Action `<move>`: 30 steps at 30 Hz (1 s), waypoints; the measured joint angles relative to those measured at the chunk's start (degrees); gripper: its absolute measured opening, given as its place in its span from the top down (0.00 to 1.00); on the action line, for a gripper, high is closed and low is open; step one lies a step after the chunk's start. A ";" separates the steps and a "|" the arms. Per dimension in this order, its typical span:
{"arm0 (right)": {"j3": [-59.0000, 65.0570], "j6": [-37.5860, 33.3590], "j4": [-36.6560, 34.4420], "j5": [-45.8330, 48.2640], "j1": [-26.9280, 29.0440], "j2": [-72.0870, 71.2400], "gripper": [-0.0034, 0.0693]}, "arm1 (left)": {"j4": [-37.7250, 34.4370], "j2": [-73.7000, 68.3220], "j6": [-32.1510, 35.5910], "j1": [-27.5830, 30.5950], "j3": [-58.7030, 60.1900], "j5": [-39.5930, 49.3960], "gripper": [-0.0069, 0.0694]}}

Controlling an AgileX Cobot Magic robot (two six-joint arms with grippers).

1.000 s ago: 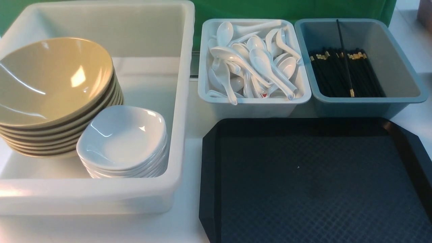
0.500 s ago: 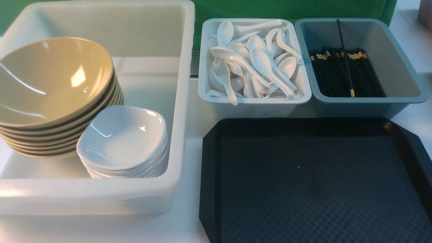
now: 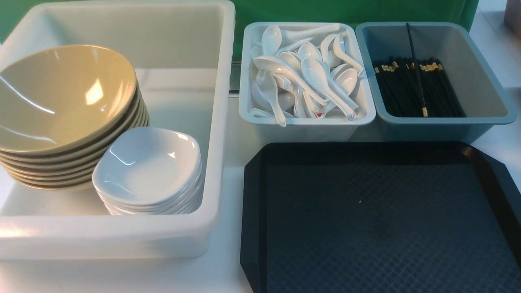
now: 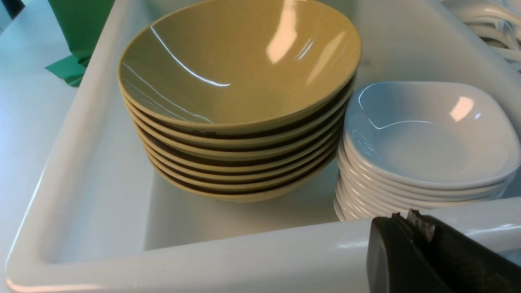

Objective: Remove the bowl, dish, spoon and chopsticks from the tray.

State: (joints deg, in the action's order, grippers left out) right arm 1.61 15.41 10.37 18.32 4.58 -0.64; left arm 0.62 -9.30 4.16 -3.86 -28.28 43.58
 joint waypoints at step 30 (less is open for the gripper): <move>0.00 0.00 -0.05 0.04 0.00 -0.04 0.89 | -1.70 9.88 -5.94 3.31 29.73 -27.07 0.92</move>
State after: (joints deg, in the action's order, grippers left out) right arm 1.61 15.41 10.32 18.37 4.58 -0.69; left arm -1.08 0.58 -1.79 -0.55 1.45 16.51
